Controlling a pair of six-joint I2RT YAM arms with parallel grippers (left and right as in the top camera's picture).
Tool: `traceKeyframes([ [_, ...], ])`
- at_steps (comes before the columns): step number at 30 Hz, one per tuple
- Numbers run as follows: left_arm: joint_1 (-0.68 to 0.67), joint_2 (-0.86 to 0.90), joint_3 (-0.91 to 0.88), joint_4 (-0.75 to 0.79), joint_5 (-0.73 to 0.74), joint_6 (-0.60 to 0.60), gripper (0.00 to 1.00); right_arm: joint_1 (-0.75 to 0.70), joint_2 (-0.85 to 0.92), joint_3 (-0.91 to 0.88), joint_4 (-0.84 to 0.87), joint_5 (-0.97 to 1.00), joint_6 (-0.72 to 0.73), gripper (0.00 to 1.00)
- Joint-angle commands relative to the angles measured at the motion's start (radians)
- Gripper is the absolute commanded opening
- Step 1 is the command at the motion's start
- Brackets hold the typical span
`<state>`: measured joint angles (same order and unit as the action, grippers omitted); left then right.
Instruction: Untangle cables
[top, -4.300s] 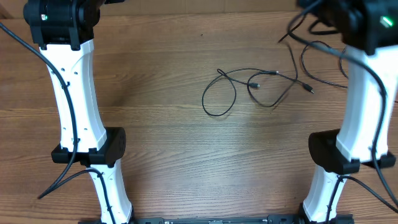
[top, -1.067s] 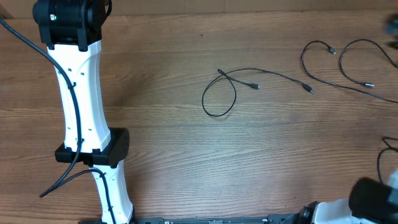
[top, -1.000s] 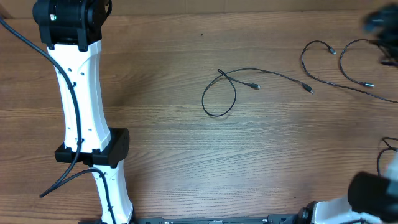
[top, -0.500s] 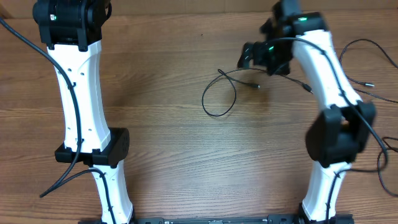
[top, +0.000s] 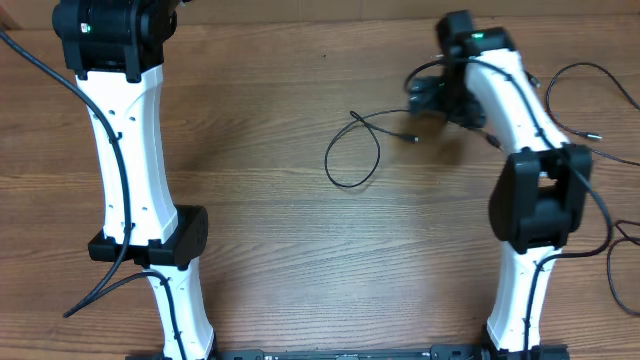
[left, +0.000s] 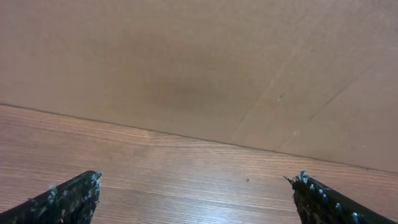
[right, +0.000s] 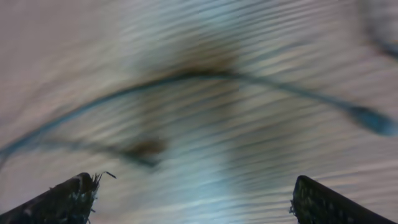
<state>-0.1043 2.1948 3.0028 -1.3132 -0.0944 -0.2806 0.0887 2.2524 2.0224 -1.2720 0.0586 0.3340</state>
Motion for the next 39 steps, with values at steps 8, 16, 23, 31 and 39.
traceKeyframes([
  [8, -0.001, 0.004, 0.001, 0.002, -0.020, 0.022, 1.00, -0.317, -0.010, 0.027, -0.024, -0.053, 0.292, 1.00],
  [16, -0.001, 0.004, 0.001, 0.002, -0.019, 0.011, 1.00, -0.372, 0.000, 0.026, 0.147, -0.274, 0.283, 1.00],
  [23, -0.001, 0.004, 0.001, 0.000, -0.016, 0.011, 1.00, -0.340, 0.017, 0.026, 0.145, -0.227, -0.268, 1.00],
  [31, -0.001, 0.004, 0.001, 0.005, -0.016, 0.011, 1.00, -0.337, 0.080, 0.026, 0.130, -0.121, -0.557, 1.00],
  [39, -0.001, 0.004, 0.001, 0.006, -0.017, 0.011, 0.99, -0.317, 0.112, 0.026, 0.240, -0.148, -0.684, 0.99],
])
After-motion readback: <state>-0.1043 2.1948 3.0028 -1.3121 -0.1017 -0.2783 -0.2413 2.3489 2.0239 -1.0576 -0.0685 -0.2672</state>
